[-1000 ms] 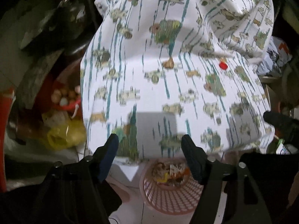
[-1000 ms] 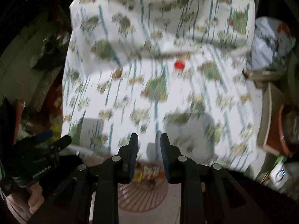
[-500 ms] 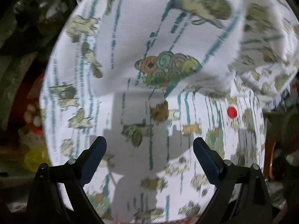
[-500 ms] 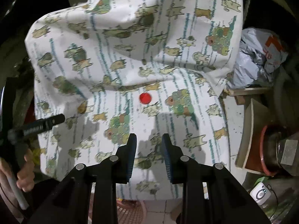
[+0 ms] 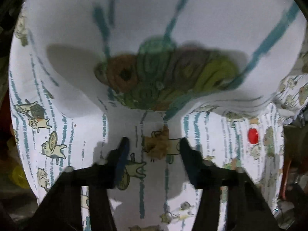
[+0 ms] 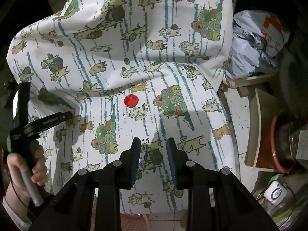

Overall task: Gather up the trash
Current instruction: 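Close the right tool on the red cap while the left tool grasps the brown scrap, then carry both items over the pink basket and open both tools to drop them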

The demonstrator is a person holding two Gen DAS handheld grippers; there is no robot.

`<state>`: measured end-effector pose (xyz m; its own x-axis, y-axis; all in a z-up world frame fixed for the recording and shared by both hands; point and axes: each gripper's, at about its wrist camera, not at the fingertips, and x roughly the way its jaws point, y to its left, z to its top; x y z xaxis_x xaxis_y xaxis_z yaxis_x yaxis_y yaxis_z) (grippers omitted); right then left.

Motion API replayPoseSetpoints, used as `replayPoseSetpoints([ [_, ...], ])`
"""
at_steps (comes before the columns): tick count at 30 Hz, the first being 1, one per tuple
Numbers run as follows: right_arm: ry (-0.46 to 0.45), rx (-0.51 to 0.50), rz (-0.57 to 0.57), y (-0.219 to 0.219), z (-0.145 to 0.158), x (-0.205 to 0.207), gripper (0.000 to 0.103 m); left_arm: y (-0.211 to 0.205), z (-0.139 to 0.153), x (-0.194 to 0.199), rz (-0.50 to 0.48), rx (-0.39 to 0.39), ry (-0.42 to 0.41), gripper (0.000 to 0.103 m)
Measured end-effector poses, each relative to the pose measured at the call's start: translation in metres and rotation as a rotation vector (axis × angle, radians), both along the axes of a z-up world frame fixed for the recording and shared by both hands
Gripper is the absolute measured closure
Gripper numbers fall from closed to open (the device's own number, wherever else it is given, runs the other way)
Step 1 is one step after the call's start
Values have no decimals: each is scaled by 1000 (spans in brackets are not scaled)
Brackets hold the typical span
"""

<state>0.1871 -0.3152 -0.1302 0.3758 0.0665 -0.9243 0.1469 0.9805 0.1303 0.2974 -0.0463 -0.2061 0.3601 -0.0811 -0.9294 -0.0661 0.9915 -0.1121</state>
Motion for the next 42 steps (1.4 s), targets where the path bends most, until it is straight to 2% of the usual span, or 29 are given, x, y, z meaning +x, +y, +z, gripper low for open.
replayPoseSetpoints([
  [2,0,-8,5,1,-1,0,72,-1,-4,-2,-4,9,-2,77],
  [4,7,0,1,2,-5,4,65,-2,-5,-6,-23,0,-8,77],
  [7,18,8,-1,3,-9,15,60,1,1,-17,-35,13,-31,77],
  [9,25,-1,14,6,-14,23,55,8,8,-30,-26,-11,-58,77],
  [12,44,-21,40,16,-26,40,54,15,13,-47,-24,-27,-70,77],
  [17,94,-38,106,38,-56,77,54,23,8,-54,-53,57,-64,77],
  [22,123,-73,129,52,-81,105,54,28,15,-59,-73,69,-84,77],
  [28,122,-117,126,56,-95,124,54,25,22,-71,-137,149,-126,77],
  [30,117,-134,130,57,-97,127,54,23,21,-79,-145,150,-130,77],
  [33,103,-89,125,56,-99,126,72,23,25,-95,-135,116,-128,77],
  [37,81,-67,98,56,-90,114,73,30,42,-112,-134,106,-169,77],
  [40,5,10,86,58,-59,94,73,34,55,-126,-134,108,-188,77],
  [42,-53,5,95,60,-34,78,72,34,62,-135,-136,92,-184,77],
])
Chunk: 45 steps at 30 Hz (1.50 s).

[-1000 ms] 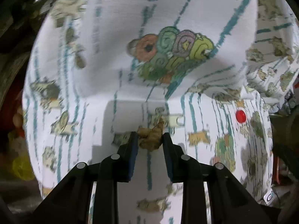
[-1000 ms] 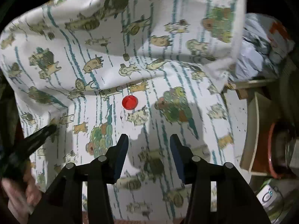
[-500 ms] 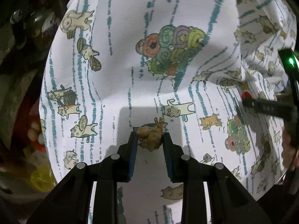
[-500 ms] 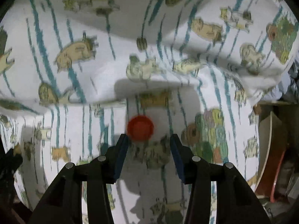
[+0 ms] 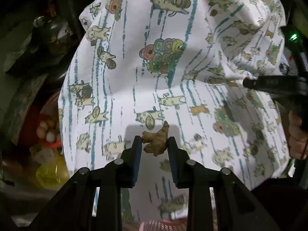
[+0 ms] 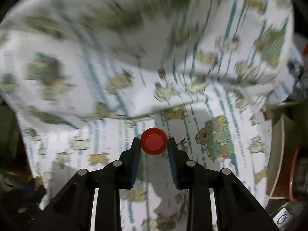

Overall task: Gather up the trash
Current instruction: 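Carry both items over the pink basket and open both tools to drop them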

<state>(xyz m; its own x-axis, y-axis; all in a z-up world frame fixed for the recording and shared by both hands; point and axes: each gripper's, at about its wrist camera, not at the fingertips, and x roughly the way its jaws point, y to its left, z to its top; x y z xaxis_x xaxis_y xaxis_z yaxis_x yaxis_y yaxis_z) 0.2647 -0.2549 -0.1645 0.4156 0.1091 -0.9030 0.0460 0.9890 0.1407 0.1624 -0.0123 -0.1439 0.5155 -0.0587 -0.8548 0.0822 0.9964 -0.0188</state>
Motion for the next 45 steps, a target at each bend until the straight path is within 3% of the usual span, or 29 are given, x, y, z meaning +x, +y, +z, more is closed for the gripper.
replayPoseSetpoints([
  [4,-120,7,8,11,49,-44,72,-11,21,-15,6,-33,-27,77],
  [12,-258,65,54,28,139,-122,72,-5,78,-75,18,-116,-176,77],
  [18,-284,102,46,36,157,-172,72,-6,75,-98,17,-105,-162,77],
  [28,-40,244,-37,41,87,-215,72,-16,6,-118,-4,-83,3,77],
  [34,49,270,-75,42,51,-224,72,-33,-48,-114,-117,-35,122,77],
  [41,85,279,-86,37,7,-225,72,-29,-115,-113,-65,-127,313,77],
  [45,188,296,-84,36,-41,-227,72,-27,-143,-118,-33,-144,379,77],
])
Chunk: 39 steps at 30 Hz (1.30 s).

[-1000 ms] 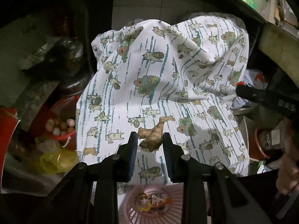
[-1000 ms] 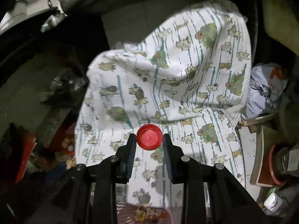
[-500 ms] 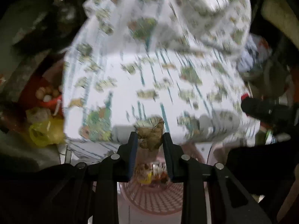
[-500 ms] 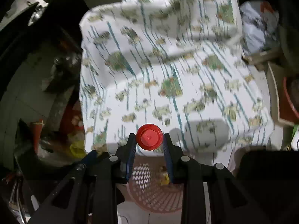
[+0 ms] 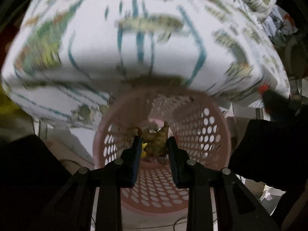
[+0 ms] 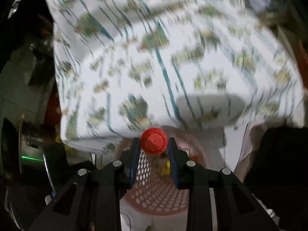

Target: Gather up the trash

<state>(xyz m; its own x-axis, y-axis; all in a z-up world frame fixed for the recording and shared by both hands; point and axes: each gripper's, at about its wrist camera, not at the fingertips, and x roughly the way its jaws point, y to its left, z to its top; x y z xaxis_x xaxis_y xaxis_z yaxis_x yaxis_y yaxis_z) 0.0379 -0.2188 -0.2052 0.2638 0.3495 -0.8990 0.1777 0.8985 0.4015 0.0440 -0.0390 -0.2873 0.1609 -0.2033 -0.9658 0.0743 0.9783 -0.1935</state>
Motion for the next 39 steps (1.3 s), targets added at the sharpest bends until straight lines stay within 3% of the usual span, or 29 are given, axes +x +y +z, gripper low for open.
replayPoseSetpoints([
  [8,239,36,-65,-3,-93,-9,72,-5,-33,-18,-40,65,100,77],
  [12,300,24,-83,-3,-117,-14,72,-10,-36,-23,-79,81,109,76],
  [13,311,20,-85,-4,-120,-15,72,-10,-36,-24,-85,79,111,64],
  [14,316,15,-90,-3,-122,-16,72,-11,-36,-25,-86,76,119,42],
  [16,323,22,-104,-6,-124,-18,72,-9,-36,-25,-80,86,114,20],
  [17,322,34,-110,-8,-123,-18,70,-8,-35,-24,-77,98,105,20],
  [19,319,39,-119,-10,-121,-17,52,-6,-36,-23,-69,104,113,20],
  [20,307,31,-120,-11,-120,-17,51,-4,-35,-22,-62,101,115,20],
  [29,283,5,-137,-18,-104,-14,51,-8,-20,-22,-79,134,77,20],
  [32,286,-52,-126,-18,-85,-14,51,-13,-2,-25,-106,159,51,20],
  [39,177,-210,-19,-20,-10,-7,51,-19,65,-29,-147,151,-91,21],
])
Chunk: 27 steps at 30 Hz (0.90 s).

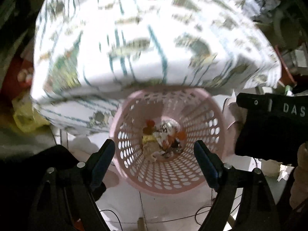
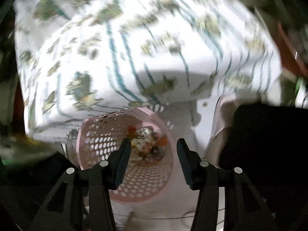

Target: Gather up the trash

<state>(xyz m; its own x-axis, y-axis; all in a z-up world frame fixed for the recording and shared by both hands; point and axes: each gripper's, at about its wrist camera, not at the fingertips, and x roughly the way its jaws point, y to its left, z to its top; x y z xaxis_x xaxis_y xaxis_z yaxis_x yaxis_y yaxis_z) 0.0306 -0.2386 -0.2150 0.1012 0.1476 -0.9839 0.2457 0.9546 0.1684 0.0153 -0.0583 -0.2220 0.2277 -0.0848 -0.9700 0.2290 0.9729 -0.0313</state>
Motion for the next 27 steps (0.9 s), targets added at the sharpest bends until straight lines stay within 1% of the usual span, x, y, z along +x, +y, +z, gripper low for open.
replayPoseSetpoints([
  [2,-55,-7,20,-1,25,-2,51,2,24,-1,4,0,-63,21],
  [4,-113,11,27,0,51,-4,51,7,51,-4,25,-16,-125,21],
  [7,-218,-22,76,5,94,-15,51,16,90,-9,74,-38,-207,21],
  [10,-309,-75,127,13,134,-32,51,20,132,-16,98,-2,-299,21],
  [12,-365,-89,147,14,157,-45,51,25,157,-22,115,-5,-346,20],
  [13,-385,-90,151,13,166,-50,47,28,167,-25,128,-6,-366,17],
  [14,-406,-90,152,12,176,-55,42,30,173,-28,138,3,-375,16],
  [15,-424,-85,148,10,182,-60,28,32,178,-31,142,13,-383,16],
  [16,-441,-77,139,8,188,-63,17,34,184,-35,145,18,-393,15],
  [18,-479,-70,103,4,198,-70,16,38,194,-41,154,0,-406,9],
  [19,-493,-82,80,0,203,-74,16,41,198,-45,162,-22,-416,5],
  [20,-504,-100,65,-2,206,-76,16,43,203,-49,173,-33,-429,3],
  [24,-573,-167,67,-7,223,-83,16,46,221,-60,187,-16,-496,0],
  [27,-619,-202,69,-9,233,-87,16,48,230,-62,183,-45,-511,0],
])
